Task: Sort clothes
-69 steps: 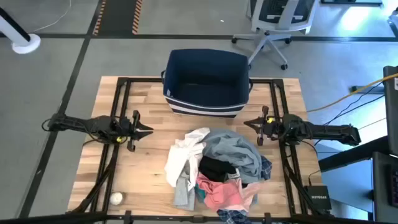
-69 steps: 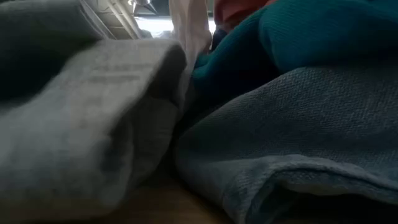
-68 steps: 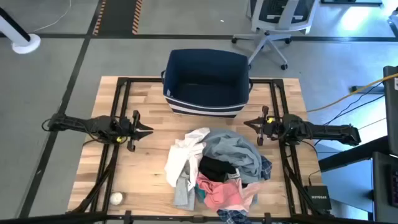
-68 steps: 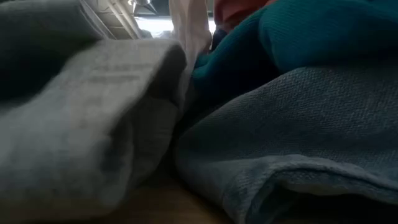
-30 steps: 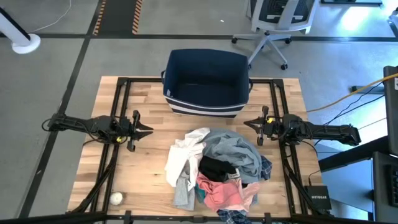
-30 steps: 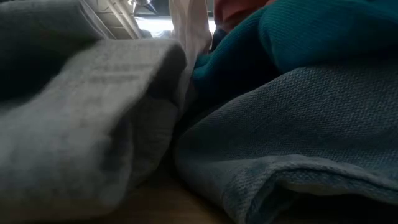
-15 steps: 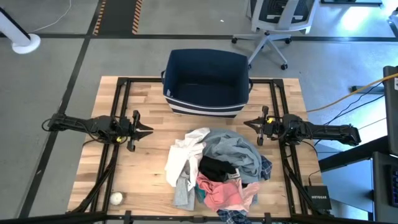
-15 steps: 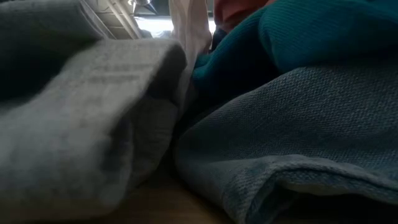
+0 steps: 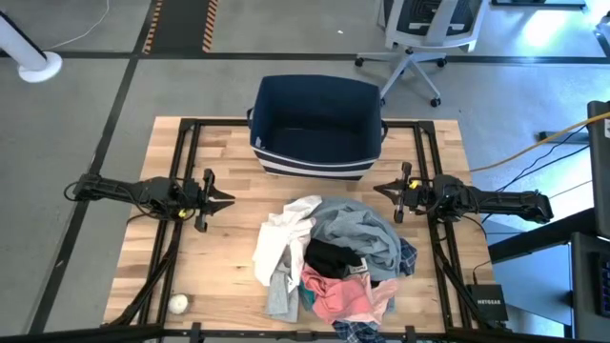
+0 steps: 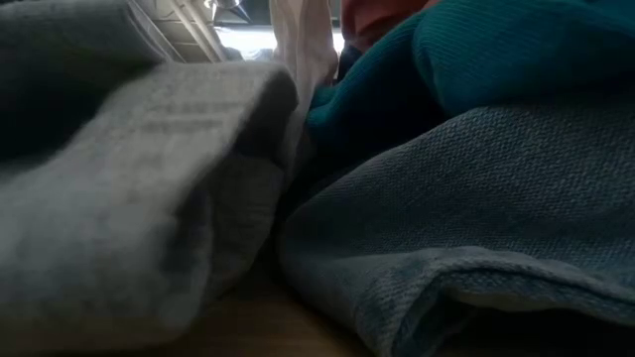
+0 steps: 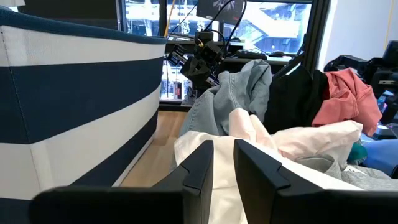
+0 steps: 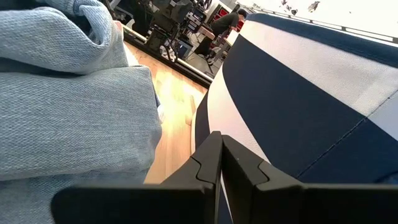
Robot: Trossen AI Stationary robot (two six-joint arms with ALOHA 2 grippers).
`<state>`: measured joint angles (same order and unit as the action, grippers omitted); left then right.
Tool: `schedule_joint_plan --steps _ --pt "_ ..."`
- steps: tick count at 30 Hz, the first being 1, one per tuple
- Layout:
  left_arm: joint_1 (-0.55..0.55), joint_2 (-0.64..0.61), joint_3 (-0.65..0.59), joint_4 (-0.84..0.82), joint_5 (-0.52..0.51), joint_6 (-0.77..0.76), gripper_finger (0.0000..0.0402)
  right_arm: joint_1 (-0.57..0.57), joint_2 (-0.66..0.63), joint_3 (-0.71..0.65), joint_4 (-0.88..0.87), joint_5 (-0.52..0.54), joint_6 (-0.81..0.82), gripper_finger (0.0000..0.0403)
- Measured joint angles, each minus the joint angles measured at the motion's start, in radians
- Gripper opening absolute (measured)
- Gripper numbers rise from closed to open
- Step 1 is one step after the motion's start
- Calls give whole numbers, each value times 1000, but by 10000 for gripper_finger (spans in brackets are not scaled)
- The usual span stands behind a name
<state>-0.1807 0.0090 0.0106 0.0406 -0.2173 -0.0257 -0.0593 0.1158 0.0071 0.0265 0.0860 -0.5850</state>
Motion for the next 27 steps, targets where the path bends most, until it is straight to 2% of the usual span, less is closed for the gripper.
schedule_joint_plan --steps 11,15,18,21,25,27 --pt "0 0 -1 24 -22 34 59 0 0 0 0 0 0 26" --pt "0 0 -1 117 -24 -66 59 0 0 0 0 0 0 26" --pt "1 0 -1 252 -28 -9 59 0 0 0 0 0 0 26" --pt "1 0 -1 367 -30 -33 59 0 0 0 0 0 0 26" --pt "1 0 -1 447 -30 -119 59 0 0 0 0 0 0 26" --pt "6 0 -1 472 -33 -63 59 0 0 0 0 0 0 26"
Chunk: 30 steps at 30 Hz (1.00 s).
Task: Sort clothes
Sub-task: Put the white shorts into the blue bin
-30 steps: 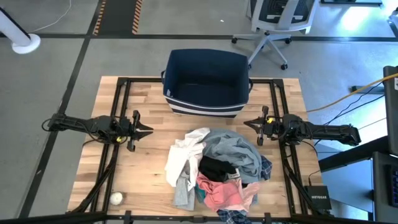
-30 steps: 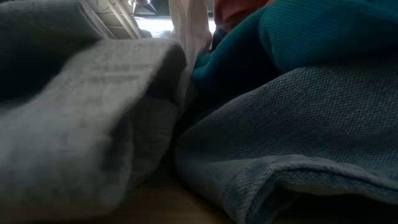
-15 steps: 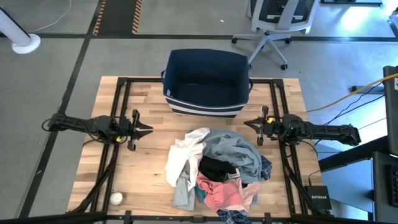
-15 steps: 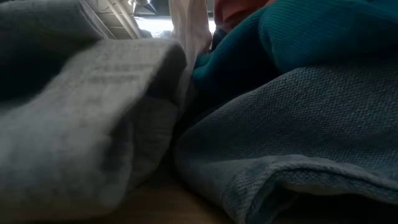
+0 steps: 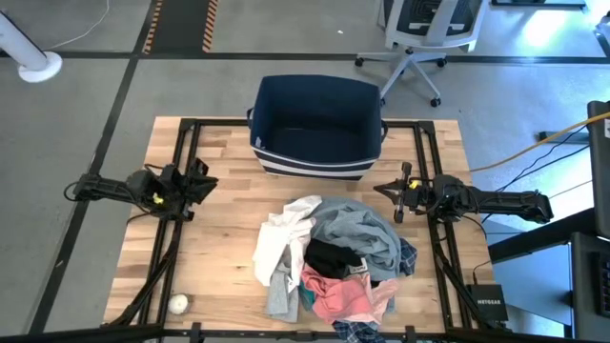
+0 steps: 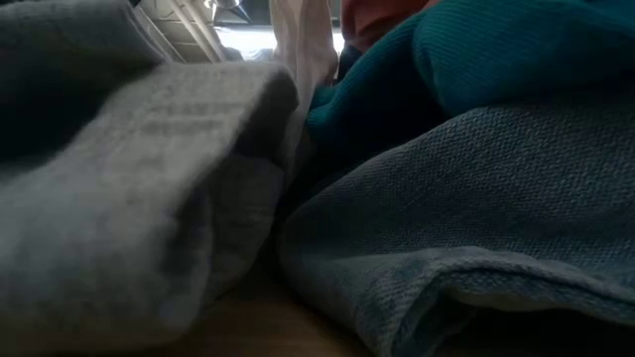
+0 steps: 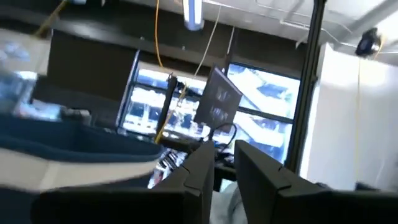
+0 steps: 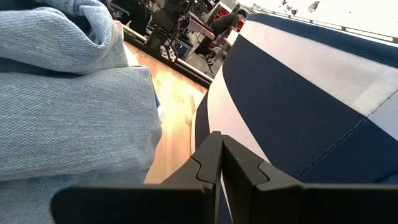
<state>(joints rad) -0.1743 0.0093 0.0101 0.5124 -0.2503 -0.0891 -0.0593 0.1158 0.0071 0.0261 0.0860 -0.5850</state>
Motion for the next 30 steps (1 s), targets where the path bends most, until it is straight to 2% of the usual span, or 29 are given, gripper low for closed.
schedule_joint_plan --steps 2,6,10,17,23,30 --pt "8 0 0 43 -21 76 59 0 0 0 0 0 0 26" --pt "23 3 5 90 -111 78 59 0 0 0 0 0 0 26" --pt "39 52 58 92 -120 130 59 0 0 0 0 0 0 26" --pt "39 315 239 90 -112 232 59 0 0 0 0 0 0 26" --pt "38 575 425 43 -25 337 59 0 0 0 1 0 0 26" --pt "39 746 546 -108 -22 323 59 0 0 0 7 0 0 26"
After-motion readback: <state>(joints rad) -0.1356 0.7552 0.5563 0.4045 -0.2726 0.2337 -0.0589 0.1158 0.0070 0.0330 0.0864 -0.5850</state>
